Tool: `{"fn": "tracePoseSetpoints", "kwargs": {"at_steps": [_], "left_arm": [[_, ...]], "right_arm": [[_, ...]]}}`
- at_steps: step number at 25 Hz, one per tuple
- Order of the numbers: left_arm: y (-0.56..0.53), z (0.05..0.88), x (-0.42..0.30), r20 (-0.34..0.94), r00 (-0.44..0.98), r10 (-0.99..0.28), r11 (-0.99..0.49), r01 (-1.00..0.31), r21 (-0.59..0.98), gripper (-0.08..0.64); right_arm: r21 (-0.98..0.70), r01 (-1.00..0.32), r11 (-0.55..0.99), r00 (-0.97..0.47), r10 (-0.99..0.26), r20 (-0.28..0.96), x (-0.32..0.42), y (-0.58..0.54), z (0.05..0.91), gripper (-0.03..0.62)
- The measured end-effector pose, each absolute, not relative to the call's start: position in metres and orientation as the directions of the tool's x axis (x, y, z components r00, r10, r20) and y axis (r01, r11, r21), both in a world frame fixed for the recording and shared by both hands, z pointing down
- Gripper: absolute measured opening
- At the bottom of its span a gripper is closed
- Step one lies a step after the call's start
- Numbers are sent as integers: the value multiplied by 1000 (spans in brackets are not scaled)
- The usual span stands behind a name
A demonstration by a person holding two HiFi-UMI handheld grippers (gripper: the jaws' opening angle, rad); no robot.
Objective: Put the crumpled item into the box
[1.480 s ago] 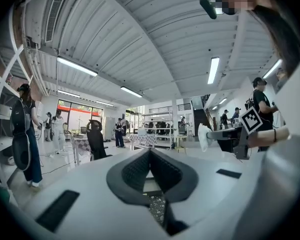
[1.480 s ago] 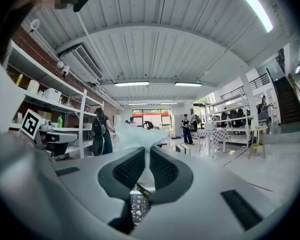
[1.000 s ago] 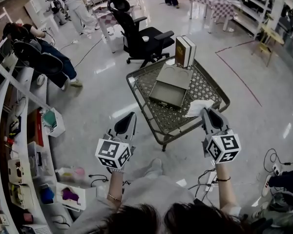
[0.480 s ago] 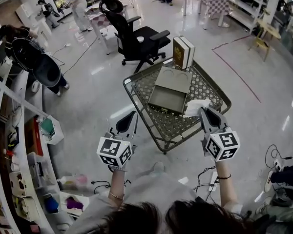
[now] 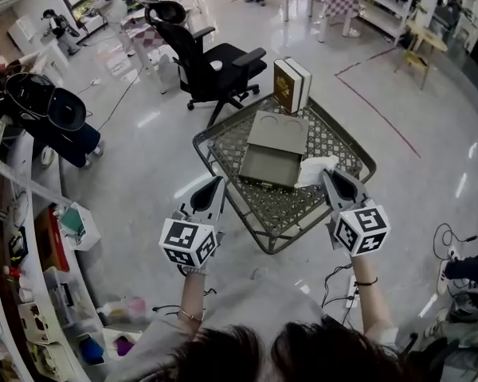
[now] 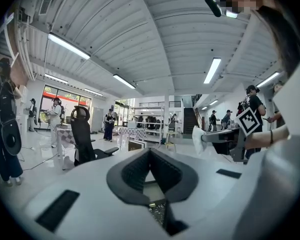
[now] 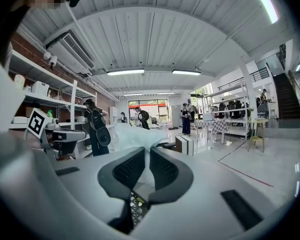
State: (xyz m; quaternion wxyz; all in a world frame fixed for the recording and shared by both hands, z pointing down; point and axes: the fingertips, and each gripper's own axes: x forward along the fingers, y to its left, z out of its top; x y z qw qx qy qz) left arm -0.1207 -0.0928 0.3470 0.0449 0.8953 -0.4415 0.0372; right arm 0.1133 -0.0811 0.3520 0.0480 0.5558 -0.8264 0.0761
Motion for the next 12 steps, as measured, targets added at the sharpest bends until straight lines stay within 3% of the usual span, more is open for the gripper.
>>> {"fn": "tracePoseSetpoints", "kwargs": {"at_steps": [12], "left_arm": [[-120, 368, -110, 142, 665, -733, -661, -746, 82, 17]], "right_arm": [[-88, -930, 356, -367, -902, 226, 101, -100, 367, 48]]}}
